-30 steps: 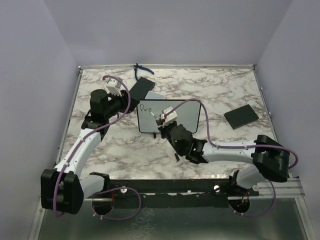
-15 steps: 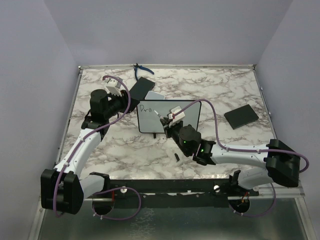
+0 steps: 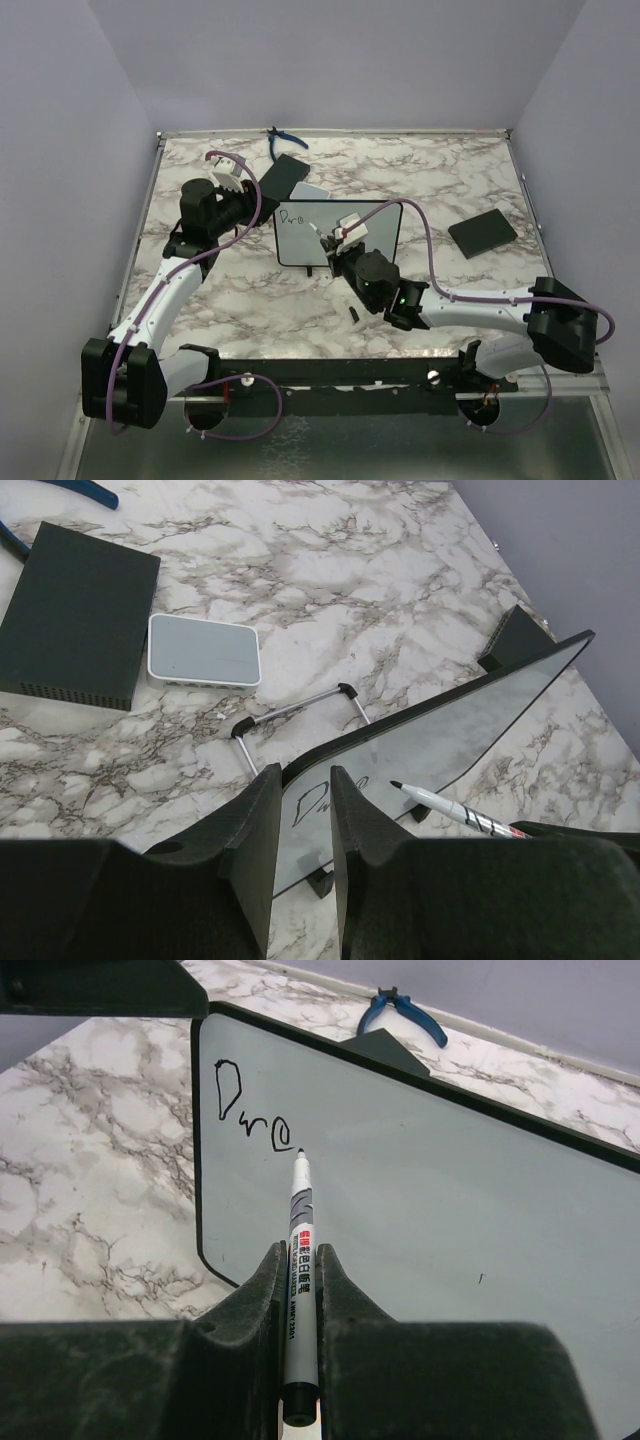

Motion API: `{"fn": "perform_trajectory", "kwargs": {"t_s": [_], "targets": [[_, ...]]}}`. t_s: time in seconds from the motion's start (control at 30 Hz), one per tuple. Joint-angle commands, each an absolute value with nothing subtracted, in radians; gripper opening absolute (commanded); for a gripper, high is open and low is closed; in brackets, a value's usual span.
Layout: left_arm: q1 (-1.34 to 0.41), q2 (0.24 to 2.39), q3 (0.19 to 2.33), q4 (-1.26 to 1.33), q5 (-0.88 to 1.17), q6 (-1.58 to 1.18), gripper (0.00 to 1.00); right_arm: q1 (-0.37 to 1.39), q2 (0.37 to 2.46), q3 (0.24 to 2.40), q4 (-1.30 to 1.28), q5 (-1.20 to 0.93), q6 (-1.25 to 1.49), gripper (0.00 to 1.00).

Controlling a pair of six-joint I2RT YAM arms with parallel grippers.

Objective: Write a sentence on the whiteboard

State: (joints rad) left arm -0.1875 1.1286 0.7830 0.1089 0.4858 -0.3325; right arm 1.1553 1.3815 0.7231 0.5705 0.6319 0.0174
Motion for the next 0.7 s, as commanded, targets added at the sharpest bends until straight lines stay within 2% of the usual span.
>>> {"fn": "perform_trajectory", "kwargs": {"t_s": [0.0,0.67], "targets": [[-0.196,1.107,0.769,0.110,0.497,-0.333,0.27,1.150,1.406,0.740,0.579,0.656,0.010,0.00],[-0.195,1.106,0.769,0.112,0.495,-0.333,0.27,1.132,1.423,0.753,0.629,0.659,-0.025,0.00]]}}
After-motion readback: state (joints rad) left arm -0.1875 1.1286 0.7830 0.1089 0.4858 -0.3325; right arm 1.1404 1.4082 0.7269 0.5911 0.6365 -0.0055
